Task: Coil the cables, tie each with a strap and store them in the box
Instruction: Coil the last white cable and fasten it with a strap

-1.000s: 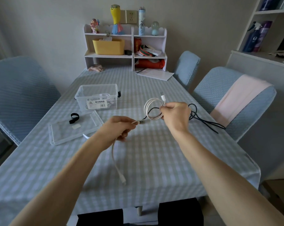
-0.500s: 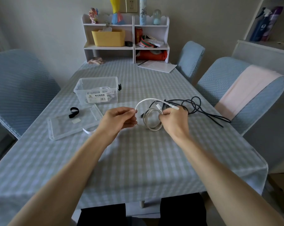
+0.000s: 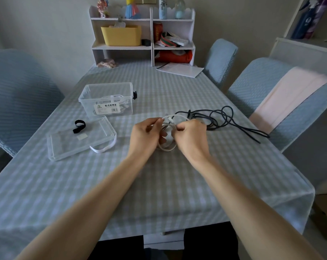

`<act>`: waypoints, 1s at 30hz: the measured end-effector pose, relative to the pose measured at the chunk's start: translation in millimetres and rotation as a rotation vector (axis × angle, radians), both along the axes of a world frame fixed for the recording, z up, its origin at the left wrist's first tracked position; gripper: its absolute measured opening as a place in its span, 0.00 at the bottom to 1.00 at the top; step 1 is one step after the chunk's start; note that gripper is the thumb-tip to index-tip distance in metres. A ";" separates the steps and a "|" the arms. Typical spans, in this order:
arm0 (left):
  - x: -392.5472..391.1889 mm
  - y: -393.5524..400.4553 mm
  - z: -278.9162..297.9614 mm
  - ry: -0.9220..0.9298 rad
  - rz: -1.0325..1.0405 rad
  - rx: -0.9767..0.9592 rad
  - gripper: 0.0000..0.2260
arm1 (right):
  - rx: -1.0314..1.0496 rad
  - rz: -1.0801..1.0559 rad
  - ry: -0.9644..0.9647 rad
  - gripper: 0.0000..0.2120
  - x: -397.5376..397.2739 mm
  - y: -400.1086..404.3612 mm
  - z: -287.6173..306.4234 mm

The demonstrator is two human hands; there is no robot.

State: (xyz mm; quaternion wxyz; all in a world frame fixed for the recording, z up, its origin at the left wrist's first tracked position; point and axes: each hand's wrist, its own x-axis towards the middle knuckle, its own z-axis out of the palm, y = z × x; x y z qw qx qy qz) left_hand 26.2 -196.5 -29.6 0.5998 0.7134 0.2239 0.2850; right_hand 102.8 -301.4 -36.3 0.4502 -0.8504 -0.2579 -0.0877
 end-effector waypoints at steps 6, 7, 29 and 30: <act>14.1 -5.2 -0.5 0.083 0.000 -0.008 0.13 | -0.075 0.021 0.012 0.15 -0.5 1.4 1.8; 14.0 -4.6 0.4 0.082 0.001 -0.064 0.12 | -0.093 0.043 -0.008 0.12 -0.8 1.5 1.8; 3.9 8.3 10.3 0.008 -0.124 -0.333 0.10 | -0.184 -0.045 -0.676 0.21 0.7 -2.6 -1.6; 3.1 7.1 10.9 0.006 -0.121 -0.323 0.11 | -0.227 -0.008 -0.626 0.23 2.7 -4.0 -0.5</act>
